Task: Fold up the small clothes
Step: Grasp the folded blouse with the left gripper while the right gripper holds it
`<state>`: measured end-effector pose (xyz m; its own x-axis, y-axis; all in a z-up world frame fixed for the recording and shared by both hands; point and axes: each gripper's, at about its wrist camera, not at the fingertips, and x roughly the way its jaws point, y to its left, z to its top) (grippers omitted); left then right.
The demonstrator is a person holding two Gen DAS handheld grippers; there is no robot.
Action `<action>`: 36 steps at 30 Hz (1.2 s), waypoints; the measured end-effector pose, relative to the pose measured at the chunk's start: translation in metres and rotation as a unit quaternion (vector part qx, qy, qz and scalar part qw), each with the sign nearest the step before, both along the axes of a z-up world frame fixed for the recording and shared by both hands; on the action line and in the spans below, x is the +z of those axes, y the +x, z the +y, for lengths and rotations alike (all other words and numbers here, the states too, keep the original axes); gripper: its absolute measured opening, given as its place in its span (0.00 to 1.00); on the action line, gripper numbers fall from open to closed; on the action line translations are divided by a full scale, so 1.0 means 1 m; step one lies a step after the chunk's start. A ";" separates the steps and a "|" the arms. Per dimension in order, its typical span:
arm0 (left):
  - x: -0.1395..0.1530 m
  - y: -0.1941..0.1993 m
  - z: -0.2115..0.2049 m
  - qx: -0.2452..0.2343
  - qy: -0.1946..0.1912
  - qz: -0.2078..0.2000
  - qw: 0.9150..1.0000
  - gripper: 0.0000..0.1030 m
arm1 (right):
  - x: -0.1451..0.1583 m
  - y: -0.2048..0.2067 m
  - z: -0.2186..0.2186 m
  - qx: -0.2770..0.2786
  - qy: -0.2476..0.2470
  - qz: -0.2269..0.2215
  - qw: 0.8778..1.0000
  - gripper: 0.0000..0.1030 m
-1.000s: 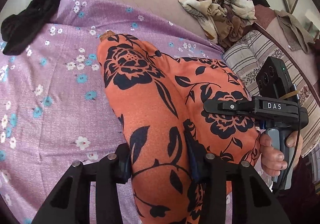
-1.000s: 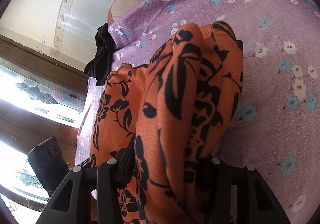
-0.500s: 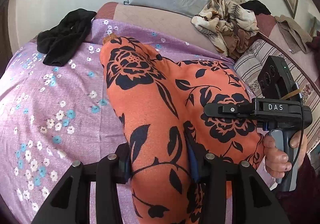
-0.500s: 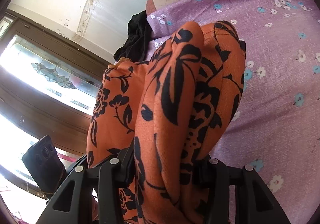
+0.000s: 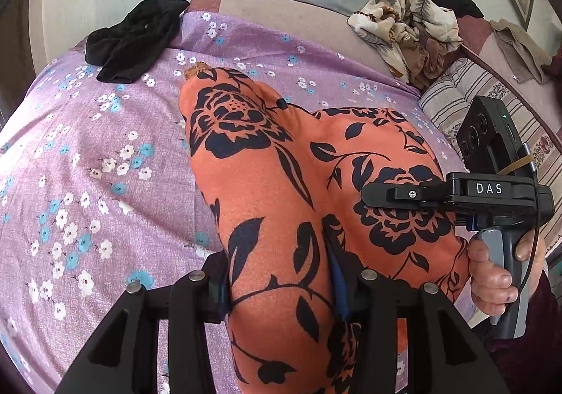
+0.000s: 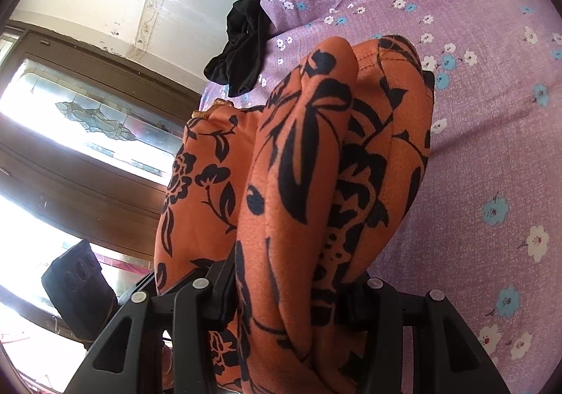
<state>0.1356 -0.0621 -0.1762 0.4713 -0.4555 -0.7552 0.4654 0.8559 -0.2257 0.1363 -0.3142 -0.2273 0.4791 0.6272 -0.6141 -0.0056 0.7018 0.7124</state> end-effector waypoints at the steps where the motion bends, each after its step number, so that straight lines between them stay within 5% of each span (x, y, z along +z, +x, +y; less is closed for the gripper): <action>1: -0.003 -0.001 0.000 -0.001 0.001 0.002 1.000 0.45 | -0.003 -0.001 0.000 0.000 -0.002 0.003 1.000 0.47; 21: -0.037 0.013 0.002 0.006 0.036 0.040 0.999 0.52 | -0.047 0.028 0.009 -0.002 -0.025 0.062 0.998 0.47; 36: -0.039 0.019 -0.004 0.016 0.055 0.050 0.997 0.59 | -0.053 0.037 0.018 -0.012 -0.038 0.091 0.995 0.58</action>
<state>0.1544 -0.0665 -0.2155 0.4045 -0.3536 -0.8434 0.4181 0.8917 -0.1733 0.1730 -0.2958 -0.2800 0.3701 0.5652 -0.7373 0.1355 0.7523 0.6447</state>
